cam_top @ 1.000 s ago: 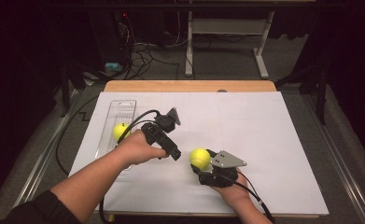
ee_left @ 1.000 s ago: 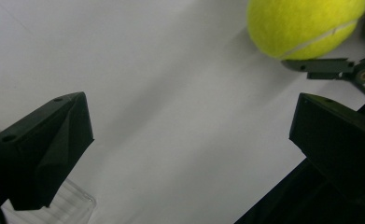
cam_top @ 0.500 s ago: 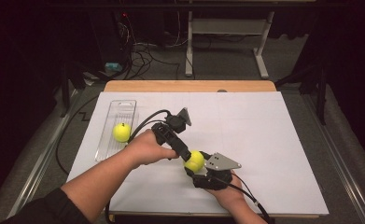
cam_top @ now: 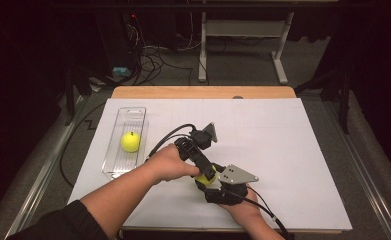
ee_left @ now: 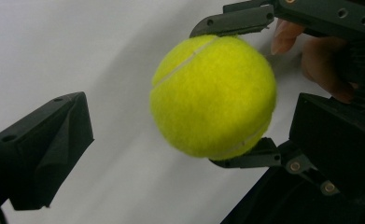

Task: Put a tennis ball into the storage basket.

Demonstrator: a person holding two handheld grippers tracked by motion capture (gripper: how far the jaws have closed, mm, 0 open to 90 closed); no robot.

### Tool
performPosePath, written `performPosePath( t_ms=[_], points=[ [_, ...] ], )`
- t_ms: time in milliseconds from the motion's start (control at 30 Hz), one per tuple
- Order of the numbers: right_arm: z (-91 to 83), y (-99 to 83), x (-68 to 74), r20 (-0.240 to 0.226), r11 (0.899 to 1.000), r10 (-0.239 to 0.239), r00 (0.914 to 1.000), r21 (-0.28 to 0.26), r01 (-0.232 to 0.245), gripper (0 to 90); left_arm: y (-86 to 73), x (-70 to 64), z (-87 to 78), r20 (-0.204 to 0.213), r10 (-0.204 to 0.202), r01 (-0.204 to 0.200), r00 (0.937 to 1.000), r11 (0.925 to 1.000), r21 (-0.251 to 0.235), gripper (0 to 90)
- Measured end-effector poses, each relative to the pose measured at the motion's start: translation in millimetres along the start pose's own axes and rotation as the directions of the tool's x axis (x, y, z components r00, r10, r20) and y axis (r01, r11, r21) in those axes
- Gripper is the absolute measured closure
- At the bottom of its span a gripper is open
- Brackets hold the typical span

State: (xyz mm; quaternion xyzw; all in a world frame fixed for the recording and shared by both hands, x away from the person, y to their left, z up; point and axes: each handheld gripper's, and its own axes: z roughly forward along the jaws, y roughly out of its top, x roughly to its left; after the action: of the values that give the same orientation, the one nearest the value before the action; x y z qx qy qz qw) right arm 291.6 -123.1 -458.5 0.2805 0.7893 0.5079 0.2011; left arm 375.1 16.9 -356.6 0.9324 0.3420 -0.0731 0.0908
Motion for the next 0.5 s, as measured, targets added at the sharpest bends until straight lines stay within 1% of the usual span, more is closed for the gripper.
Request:
performPosePath(
  t_ms=[67,133,167,233,300,333,367,400,433,500],
  points=[
    [-0.2,0.3,0.3,-0.002,1.0,0.0,1.0,-0.001,0.0,27.0,2.0,-0.7,2.8,0.001,0.006,-0.006,1.0,0.9999,0.013,0.5],
    [-0.5,0.8,0.0,-0.008,1.0,-0.008,0.9999,-0.005,0.008,27.0,3.5,-0.7,6.4,0.01,0.002,-0.002,1.0,0.9999,0.016,0.6],
    [-0.8,0.8,0.7,-0.009,1.0,0.001,1.0,-0.004,-0.001,27.0,4.3,-0.8,8.1,0.012,-0.002,0.002,0.9999,0.9998,0.02,0.6],
    [-1.7,1.4,1.0,-0.013,1.0,0.002,0.9999,-0.007,-0.002,27.0,5.5,-0.8,11.2,0.016,-0.006,0.006,0.9998,0.9996,0.029,1.4],
    [-1.7,1.7,0.8,-0.01,1.0,-0.004,0.9999,-0.011,0.004,27.0,6.3,-0.8,14.0,0.025,-0.009,0.008,0.9996,0.9995,0.031,1.8],
    [-2.1,1.8,1.0,-0.011,1.0,0.002,0.9999,-0.011,-0.002,27.0,6.4,-0.9,15.3,0.03,-0.01,0.009,0.9995,0.9996,0.028,2.3],
    [-2.4,1.9,1.0,-0.011,1.0,0.001,0.9999,-0.012,-0.002,27.0,6.7,-0.8,15.6,0.029,-0.008,0.007,0.9995,0.9994,0.034,3.0],
    [-2.4,2.2,0.3,-0.011,1.0,-0.009,0.9999,-0.015,0.008,27.0,7.1,-0.8,16.4,0.035,-0.01,0.009,0.9993,0.9993,0.036,4.8],
    [-2.4,2.2,0.3,-0.011,1.0,-0.009,0.9999,-0.015,0.008,27.0,7.4,-0.1,16.6,0.042,-0.002,0.0,0.9991,0.9991,0.042,4.8],
    [-2.5,2.3,0.4,-0.011,1.0,-0.008,0.9999,-0.016,0.008,27.0,7.5,-1.4,17.7,0.049,-0.011,0.009,0.9987,0.9993,0.037,8.6]
  ],
)
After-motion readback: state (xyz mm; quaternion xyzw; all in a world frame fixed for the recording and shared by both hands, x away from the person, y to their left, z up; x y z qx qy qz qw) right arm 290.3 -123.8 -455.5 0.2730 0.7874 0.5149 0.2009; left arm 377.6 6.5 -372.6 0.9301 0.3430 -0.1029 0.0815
